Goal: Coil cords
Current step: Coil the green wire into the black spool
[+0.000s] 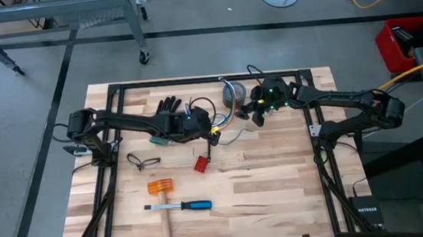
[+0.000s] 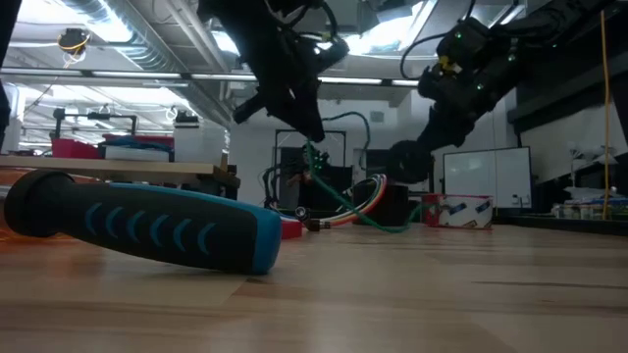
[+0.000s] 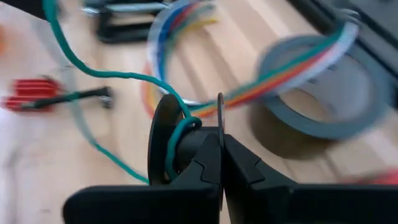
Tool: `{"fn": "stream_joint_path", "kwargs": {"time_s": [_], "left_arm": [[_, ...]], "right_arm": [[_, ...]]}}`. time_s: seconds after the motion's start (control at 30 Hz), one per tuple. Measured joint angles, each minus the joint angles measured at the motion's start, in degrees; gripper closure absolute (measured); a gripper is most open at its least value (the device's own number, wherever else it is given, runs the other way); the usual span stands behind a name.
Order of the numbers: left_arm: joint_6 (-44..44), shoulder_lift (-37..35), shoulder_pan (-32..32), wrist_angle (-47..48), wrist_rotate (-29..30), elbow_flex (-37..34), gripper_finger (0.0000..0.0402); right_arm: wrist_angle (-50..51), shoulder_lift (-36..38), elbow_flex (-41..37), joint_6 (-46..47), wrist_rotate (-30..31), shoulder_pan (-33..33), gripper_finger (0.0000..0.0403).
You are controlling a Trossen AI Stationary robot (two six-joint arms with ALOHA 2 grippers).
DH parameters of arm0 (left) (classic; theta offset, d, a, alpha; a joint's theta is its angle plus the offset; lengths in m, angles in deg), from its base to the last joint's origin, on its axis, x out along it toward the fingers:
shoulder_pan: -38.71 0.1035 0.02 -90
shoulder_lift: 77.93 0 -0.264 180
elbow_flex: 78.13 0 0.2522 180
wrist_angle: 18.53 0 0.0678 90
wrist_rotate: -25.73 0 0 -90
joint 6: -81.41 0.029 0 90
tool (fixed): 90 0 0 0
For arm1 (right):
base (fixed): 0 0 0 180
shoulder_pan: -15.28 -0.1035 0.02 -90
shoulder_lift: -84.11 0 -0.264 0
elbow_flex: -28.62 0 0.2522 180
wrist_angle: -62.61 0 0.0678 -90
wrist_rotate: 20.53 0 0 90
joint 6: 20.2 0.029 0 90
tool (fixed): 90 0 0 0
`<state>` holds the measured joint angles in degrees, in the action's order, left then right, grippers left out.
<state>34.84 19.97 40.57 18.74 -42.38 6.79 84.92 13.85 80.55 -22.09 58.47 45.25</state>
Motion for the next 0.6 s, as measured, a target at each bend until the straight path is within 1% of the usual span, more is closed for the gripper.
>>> {"fn": "stream_joint_path", "kwargs": {"time_s": [0.1,0.2,0.33,0.5,0.6], "left_arm": [[-0.1,-2.2,1.0,0.1,-4.1,0.0,0.0401],[-0.2,-4.3,2.2,0.0,-6.8,0.0,0.0401],[-1.0,-6.6,4.6,-1.7,-6.9,0.0,0.0401],[-0.9,-6.9,8.2,-9.4,-6.9,0.0,0.0401],[0.3,-6.8,10.1,-13.8,-7.4,0.0,0.0401]], "right_arm": [[1.7,0.0,0.0,0.1,5.1,0.0,0.0402],[2.7,0.0,0.0,0.0,5.7,0.0,0.0402],[2.2,0.0,0.0,0.1,2.5,0.0,0.0402],[2.0,0.0,0.0,1.5,0.6,0.0,0.0402],[2.0,0.0,0.0,1.6,-2.6,0.0,0.0402]]}}
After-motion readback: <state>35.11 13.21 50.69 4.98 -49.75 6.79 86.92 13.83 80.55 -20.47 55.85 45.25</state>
